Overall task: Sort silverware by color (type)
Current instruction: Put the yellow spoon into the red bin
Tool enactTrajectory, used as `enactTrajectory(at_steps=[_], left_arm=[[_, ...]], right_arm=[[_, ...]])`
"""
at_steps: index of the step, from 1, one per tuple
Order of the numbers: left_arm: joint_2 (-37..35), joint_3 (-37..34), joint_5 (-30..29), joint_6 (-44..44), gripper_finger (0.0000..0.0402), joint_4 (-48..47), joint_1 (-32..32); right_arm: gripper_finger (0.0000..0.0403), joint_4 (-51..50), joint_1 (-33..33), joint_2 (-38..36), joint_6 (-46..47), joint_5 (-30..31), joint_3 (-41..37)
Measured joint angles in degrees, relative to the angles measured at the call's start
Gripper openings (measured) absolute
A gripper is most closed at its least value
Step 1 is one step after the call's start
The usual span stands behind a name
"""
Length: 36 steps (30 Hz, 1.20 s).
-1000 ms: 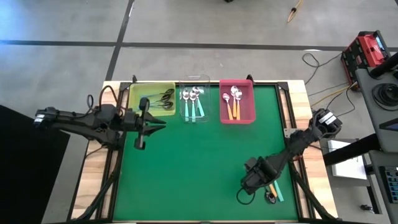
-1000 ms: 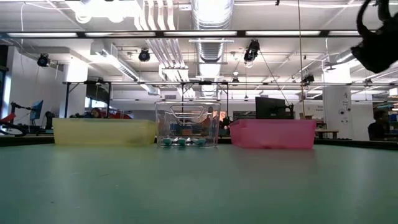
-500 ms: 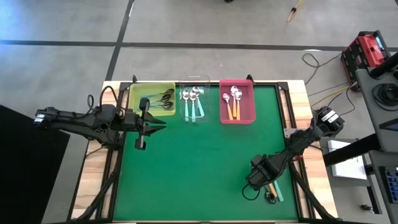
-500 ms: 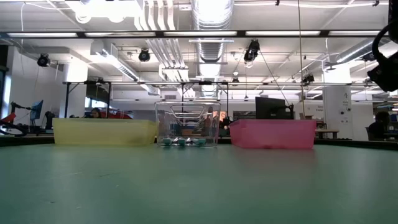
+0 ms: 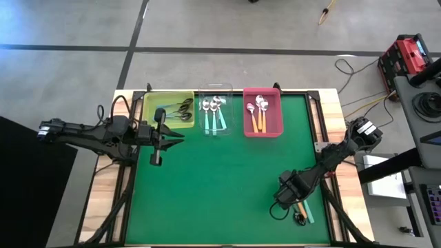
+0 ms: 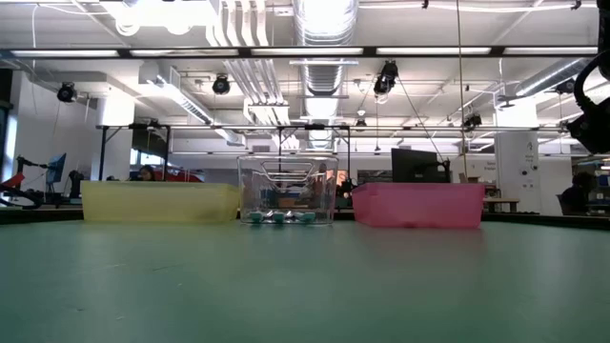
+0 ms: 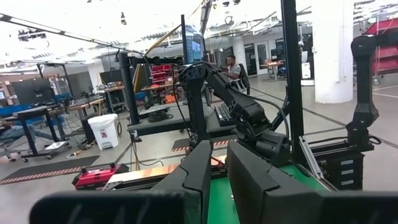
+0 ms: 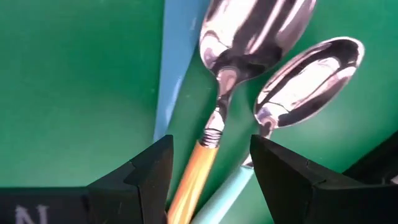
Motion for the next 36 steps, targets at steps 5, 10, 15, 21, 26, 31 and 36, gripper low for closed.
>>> enactTrajectory(at_steps=[5,10,15,21,26,31,36], left_arm=[[0.0,0.0,0.0,0.2,0.0036,0.0,0.0],[0.0,0.0,0.0,0.4,0.0036,0.0,0.0],[0.0,0.0,0.0,0.4,0.0036,0.0,0.0],[0.0,0.0,-0.1,0.4,0.0036,0.0,0.0],[0.0,0.0,-0.1,0.4,0.0036,0.0,0.0],[0.0,0.0,-0.1,0.4,0.0036,0.0,0.0],[0.0,0.0,-0.1,0.4,0.0036,0.0,0.0]], right_arm=[[0.0205,0.6,0.0,0.0,0.0,0.5,0.0],[0.0205,0.7,0.0,0.0,0.0,1.1,-0.2],[0.0188,1.3,0.0,0.0,0.2,2.0,-0.4],[0.016,1.6,0.0,0.1,1.0,2.1,-1.0],[0.0141,2.0,0.0,0.3,1.1,2.7,-1.4],[0.0119,3.5,0.0,1.4,0.9,2.9,-1.8],[0.0088,4.2,0.0,2.2,0.2,3.2,-1.7]])
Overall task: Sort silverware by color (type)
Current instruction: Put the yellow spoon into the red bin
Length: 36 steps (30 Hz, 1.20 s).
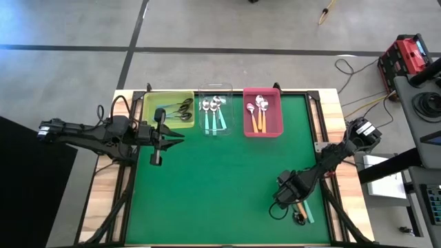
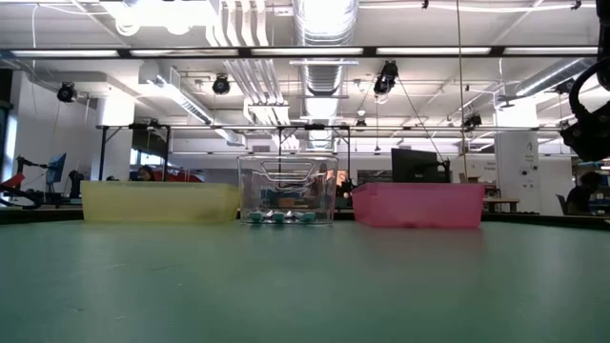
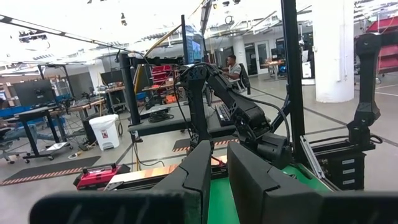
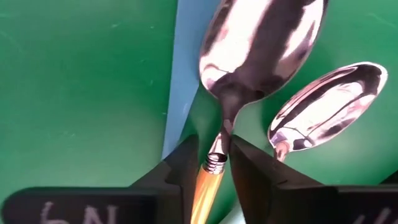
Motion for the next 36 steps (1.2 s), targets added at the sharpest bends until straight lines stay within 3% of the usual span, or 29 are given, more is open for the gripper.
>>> enactTrajectory(at_steps=[8,19,30,36], left_arm=[[0.0,0.0,0.0,0.0,0.0036,0.0,0.0],[0.0,0.0,0.0,0.0,0.0036,0.0,0.0],[0.3,0.0,-0.3,1.4,0.0036,0.5,0.0],[0.6,0.0,-0.3,3.0,0.0036,0.5,0.0]], right_arm=[[0.0028,0.5,0.0,0.2,1.6,1.1,0.0],[0.0028,0.1,0.0,-2.0,5.6,2.1,-0.3],[0.0028,-3.7,-1.6,-10.2,10.4,14.3,-0.2],[0.0028,-3.6,-5.5,-13.8,5.8,24.3,3.6]])
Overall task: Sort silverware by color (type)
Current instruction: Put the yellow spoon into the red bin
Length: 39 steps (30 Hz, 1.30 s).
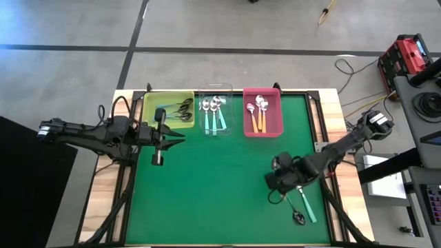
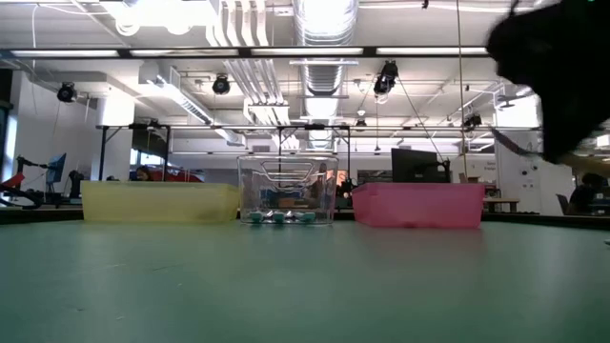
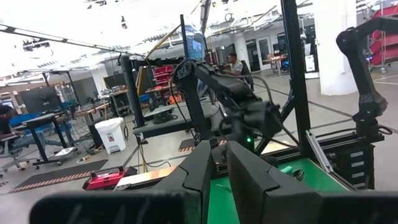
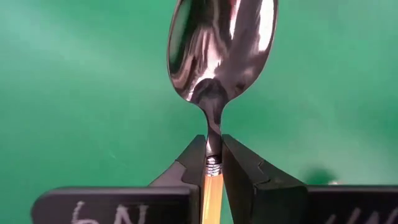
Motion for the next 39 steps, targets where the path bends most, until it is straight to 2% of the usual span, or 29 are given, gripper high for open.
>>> enactTrajectory(at_steps=[4,13,26,29,39], left_arm=[[0.0,0.0,0.0,0.4,0.0036,0.0,0.0],[0.0,0.0,-0.1,2.0,0.0036,0.0,0.0],[-1.3,0.0,-0.1,6.0,0.0036,-1.1,0.0],[-2.4,0.0,-0.1,6.1,0.0036,-2.3,0.0],[-6.1,0.0,-0.1,6.3,0.0036,-7.0,0.0]], right_arm=[[0.0028,0.0,-4.1,0.0,-7.6,4.9,4.8],[0.0028,0.1,-14.7,7.0,-29.7,6.6,19.8],[0.0028,-3.3,-32.0,18.8,-54.1,-0.2,41.5],[0.0028,-5.6,-36.6,21.5,-57.9,-2.0,45.2],[0.0028,-18.7,-52.8,29.7,-66.2,-2.3,56.0]])
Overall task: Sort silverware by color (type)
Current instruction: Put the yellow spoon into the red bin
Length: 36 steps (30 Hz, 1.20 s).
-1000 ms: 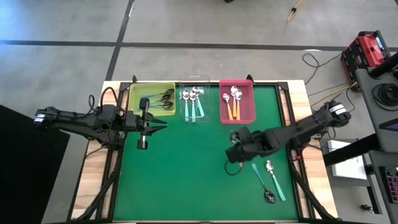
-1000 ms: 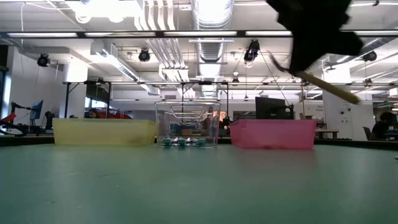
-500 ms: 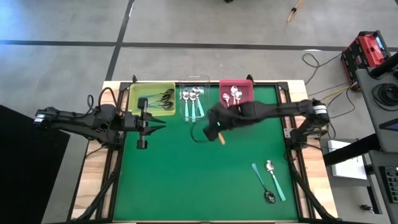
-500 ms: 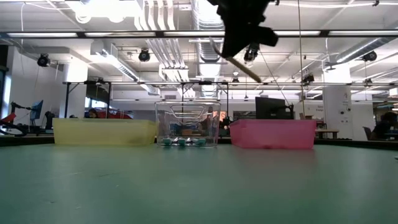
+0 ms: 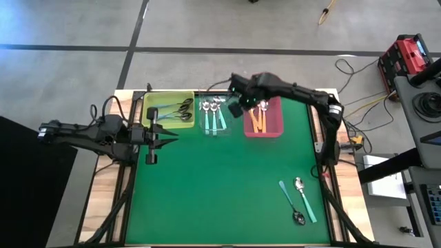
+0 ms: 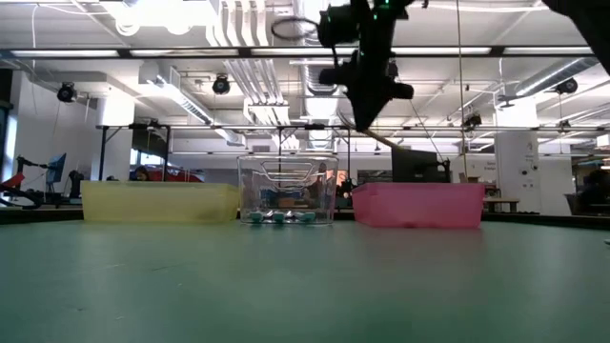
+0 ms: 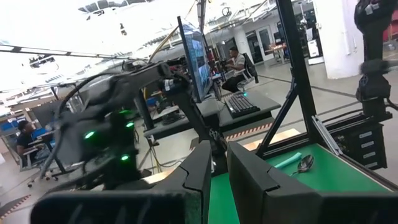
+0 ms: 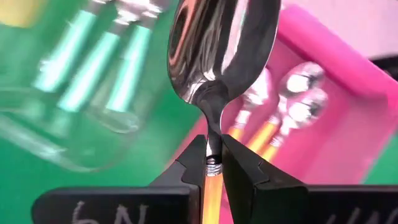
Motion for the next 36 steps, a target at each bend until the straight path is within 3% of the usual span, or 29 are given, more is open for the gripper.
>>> enactTrajectory(at_steps=[5,14,25,36], left_arm=[[-1.1,0.0,0.0,-0.2,0.0036,-1.7,0.0],[-1.6,0.0,0.0,-0.1,0.0036,-2.3,0.0],[-1.6,0.0,0.0,0.6,0.0036,-2.7,0.0],[-1.6,0.0,0.0,0.8,0.0036,-2.7,0.0]], right_arm=[[0.0028,-4.4,-7.5,1.6,-2.1,-4.9,0.6],[0.0028,-5.5,-16.5,1.6,-2.4,-8.5,-6.8],[0.0028,-1.2,-20.4,1.5,-1.5,-8.6,-14.7],[0.0028,2.1,-22.1,2.0,1.9,-8.6,-15.9]])
